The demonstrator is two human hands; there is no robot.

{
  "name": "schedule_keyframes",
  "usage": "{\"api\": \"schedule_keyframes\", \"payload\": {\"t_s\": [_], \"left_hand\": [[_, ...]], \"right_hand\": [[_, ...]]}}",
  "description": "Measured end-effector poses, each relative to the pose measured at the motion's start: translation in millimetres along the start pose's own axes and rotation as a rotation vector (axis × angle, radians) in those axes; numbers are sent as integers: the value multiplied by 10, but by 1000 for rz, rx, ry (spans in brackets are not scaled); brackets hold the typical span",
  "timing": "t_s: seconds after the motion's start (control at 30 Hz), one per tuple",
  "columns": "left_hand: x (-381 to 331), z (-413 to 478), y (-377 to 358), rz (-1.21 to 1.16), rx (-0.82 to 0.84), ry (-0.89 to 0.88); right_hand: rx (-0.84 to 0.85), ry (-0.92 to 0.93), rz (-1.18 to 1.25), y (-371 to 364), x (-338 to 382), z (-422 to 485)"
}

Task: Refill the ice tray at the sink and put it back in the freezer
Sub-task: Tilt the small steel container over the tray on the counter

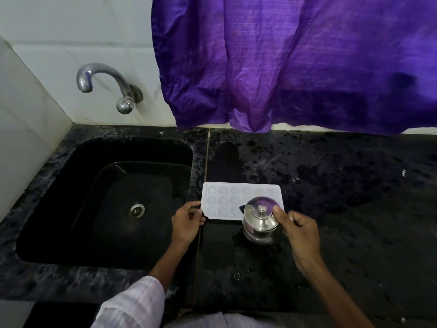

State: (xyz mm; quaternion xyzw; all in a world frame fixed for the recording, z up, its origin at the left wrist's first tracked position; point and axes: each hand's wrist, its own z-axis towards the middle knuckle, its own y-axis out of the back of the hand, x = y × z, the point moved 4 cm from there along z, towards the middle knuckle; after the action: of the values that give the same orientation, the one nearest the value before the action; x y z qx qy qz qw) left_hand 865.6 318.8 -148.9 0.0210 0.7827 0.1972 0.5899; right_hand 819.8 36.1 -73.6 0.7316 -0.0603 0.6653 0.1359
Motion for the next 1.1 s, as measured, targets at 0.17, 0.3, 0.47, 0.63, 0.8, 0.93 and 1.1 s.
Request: {"api": "schedule_keyframes", "payload": {"t_s": [0.17, 0.3, 0.47, 0.63, 0.8, 0.93, 1.1], "left_hand": [[13, -25, 33, -6, 3, 0], [26, -35, 76, -10, 3, 3], [60, -44, 120, -19, 12, 7], [79, -40, 152, -17, 22, 18], [63, -18, 168, -22, 29, 21], [58, 3, 152, -14, 32, 22], [38, 60, 150, -16, 6, 28]], "right_hand": [[50, -35, 46, -226, -283, -332], [106, -38, 44, -392, -422, -474], [157, -6, 47, -539, -473, -536], [140, -31, 65, -604, -539, -551], [144, -53, 99, -615, -554, -518], [160, -52, 105, -596, -506, -517], [152, -12, 76, -479, -471, -477]]}}
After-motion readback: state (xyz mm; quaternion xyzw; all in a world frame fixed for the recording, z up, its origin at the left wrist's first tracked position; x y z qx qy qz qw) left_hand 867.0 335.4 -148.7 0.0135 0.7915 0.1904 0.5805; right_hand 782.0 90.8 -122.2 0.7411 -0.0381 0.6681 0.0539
